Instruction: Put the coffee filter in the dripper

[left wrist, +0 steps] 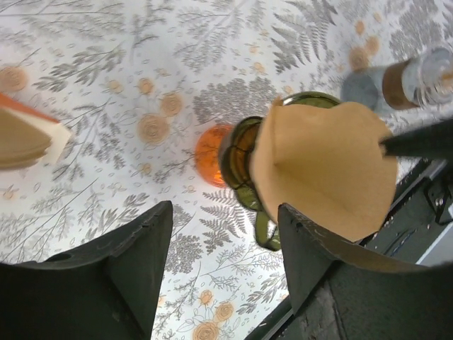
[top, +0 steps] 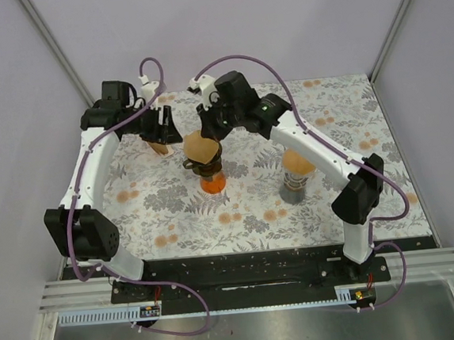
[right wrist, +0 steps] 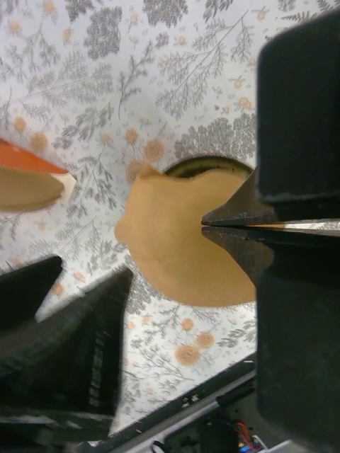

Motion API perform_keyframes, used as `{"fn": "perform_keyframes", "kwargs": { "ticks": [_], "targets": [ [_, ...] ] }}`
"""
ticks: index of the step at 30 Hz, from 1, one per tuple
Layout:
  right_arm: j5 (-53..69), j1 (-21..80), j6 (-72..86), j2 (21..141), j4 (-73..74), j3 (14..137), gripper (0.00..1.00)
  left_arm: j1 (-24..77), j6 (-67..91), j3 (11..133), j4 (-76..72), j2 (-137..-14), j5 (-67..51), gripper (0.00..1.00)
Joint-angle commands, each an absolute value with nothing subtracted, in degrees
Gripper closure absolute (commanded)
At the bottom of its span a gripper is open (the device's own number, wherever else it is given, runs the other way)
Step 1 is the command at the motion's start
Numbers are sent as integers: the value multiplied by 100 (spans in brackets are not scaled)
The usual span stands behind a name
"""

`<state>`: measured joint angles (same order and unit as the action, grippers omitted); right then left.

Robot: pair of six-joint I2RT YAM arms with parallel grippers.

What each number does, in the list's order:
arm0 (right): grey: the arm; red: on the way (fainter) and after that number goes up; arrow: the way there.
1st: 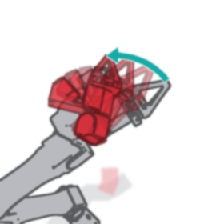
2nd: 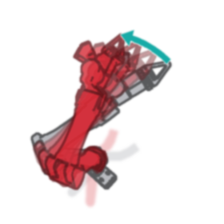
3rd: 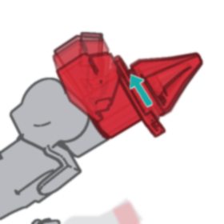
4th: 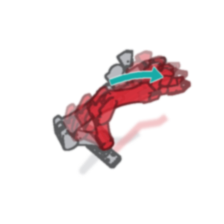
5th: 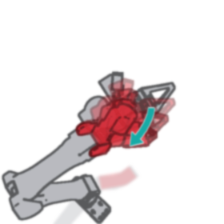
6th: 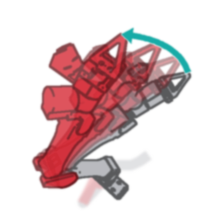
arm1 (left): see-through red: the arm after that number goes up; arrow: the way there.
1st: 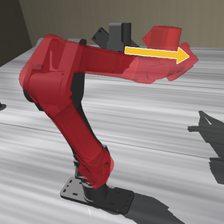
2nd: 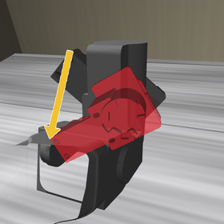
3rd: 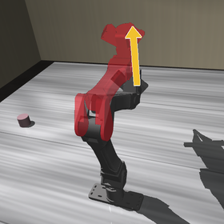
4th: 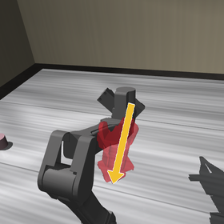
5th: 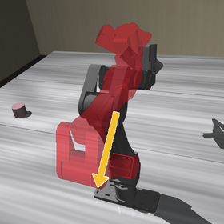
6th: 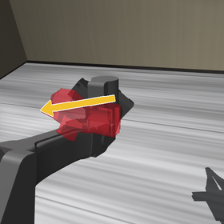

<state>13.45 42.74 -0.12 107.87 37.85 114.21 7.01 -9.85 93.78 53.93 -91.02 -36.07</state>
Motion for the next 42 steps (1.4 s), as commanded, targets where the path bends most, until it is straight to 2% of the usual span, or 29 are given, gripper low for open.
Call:
{"fn": "perform_keyframes", "kwargs": {
  "ticks": [1,9,17,24,32,42],
  "targets": [
    [1513,4816,-764,11178,4419,11908,100,247,-589,9467,5221,-8842,-3682,35],
    [712,4904,-932,12023,5387,12506,100,132,-230,9071,5151,-8763,-4165,36],
    [809,4904,-940,12155,5388,12358,100,141,1546,7972,3965,-8596,-4596,36],
    [747,4904,-896,12383,5458,12471,100,141,1828,7884,3709,-8596,-4684,41],
    [642,4896,-791,13121,6310,13482,100,-158,2004,7981,3700,-8517,-4517,43],
    [852,4852,-659,13113,6346,13386,100,-325,1978,7919,3823,-8253,-4597,43]
  ]
}}
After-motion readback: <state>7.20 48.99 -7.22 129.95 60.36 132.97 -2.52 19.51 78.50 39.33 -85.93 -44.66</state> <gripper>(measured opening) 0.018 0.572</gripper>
